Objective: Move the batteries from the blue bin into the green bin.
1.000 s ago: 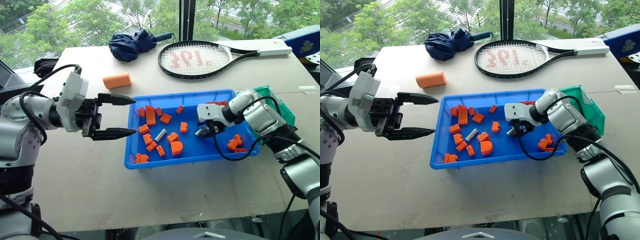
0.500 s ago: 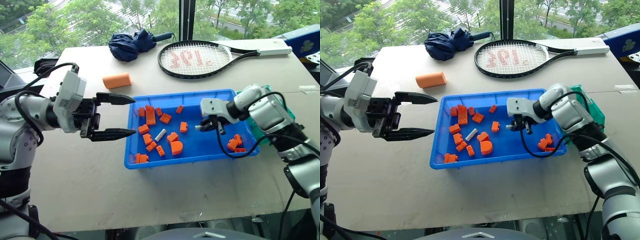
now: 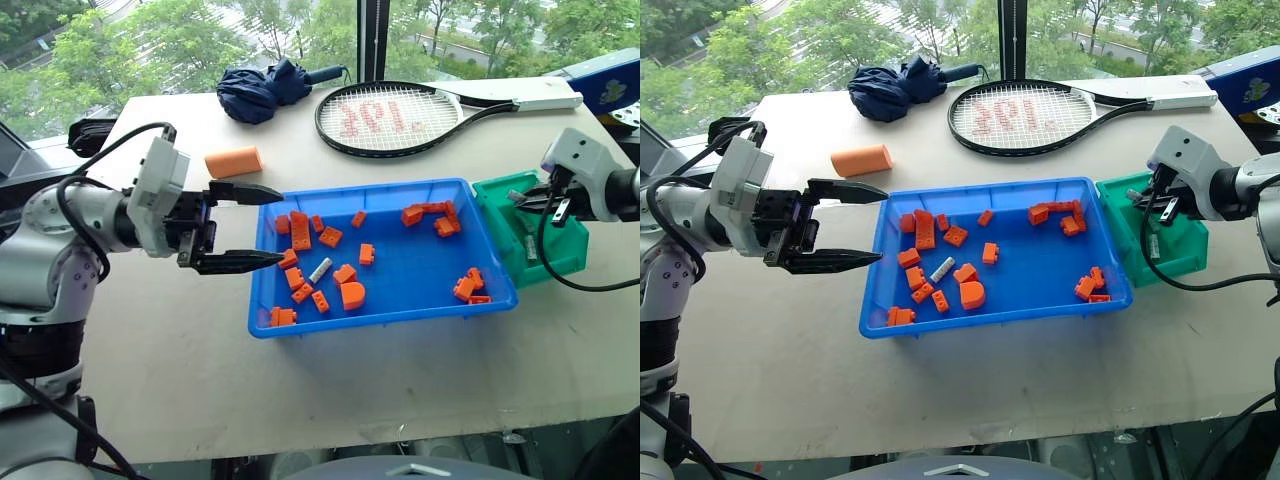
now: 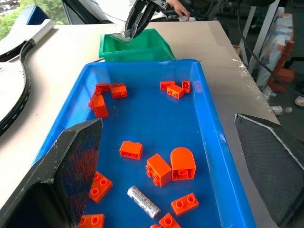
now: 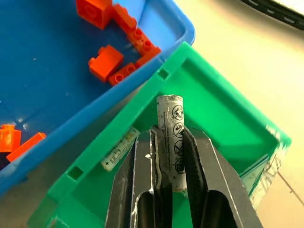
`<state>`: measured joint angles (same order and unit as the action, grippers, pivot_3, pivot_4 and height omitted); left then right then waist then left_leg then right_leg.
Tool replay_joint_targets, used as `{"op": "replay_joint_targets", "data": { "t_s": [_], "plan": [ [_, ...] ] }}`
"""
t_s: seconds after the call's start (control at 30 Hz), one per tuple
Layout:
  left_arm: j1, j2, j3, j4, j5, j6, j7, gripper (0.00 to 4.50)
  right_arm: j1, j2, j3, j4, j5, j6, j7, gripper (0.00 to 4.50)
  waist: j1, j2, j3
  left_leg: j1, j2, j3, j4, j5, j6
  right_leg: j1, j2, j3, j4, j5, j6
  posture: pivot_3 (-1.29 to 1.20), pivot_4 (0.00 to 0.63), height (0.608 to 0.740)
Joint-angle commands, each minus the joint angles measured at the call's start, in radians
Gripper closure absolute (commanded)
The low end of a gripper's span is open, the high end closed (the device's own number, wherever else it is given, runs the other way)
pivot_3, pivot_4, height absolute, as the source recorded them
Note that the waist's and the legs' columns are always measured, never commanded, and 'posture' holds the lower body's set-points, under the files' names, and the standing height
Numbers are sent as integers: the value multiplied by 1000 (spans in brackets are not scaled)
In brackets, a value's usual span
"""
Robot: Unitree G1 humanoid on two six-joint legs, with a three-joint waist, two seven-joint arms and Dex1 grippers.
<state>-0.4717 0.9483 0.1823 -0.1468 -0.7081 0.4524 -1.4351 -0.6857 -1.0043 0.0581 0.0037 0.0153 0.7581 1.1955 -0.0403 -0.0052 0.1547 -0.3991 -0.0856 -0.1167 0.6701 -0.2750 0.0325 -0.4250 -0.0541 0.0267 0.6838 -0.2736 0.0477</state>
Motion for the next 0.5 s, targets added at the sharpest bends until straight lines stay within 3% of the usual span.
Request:
{"op": "replay_joint_targets", "data": {
  "t_s": [0.03,0.07,0.1,0.37,0.5],
  "plan": [
    [-18,9,11,4,5,-19,-12,0,33,-37,-46,-5,20,-13,-27,4462,0,0,0,0,0,1,0,0,0,0,0,1,0,0,0,0,150,740],
    [-19,9,10,5,6,-19,-12,0,45,-40,-46,-4,25,-17,-29,4462,2,0,0,0,0,0,0,0,0,-1,0,0,0,0,0,0,150,740],
    [-21,9,9,5,7,-19,-12,0,55,-42,-46,-3,30,-20,-34,4038,2,0,0,0,0,0,0,0,0,-1,0,0,0,0,0,0,150,740],
    [-29,20,12,1,10,0,-3,0,86,-62,-66,-3,62,-39,-74,170,4,0,0,0,0,1,0,0,0,-1,0,0,0,0,0,0,150,740],
    [-22,28,11,-9,24,3,10,0,113,-15,-162,-69,153,-36,-110,74,4,0,0,0,0,1,0,0,0,-1,0,0,0,0,0,0,150,740]
  ]
}}
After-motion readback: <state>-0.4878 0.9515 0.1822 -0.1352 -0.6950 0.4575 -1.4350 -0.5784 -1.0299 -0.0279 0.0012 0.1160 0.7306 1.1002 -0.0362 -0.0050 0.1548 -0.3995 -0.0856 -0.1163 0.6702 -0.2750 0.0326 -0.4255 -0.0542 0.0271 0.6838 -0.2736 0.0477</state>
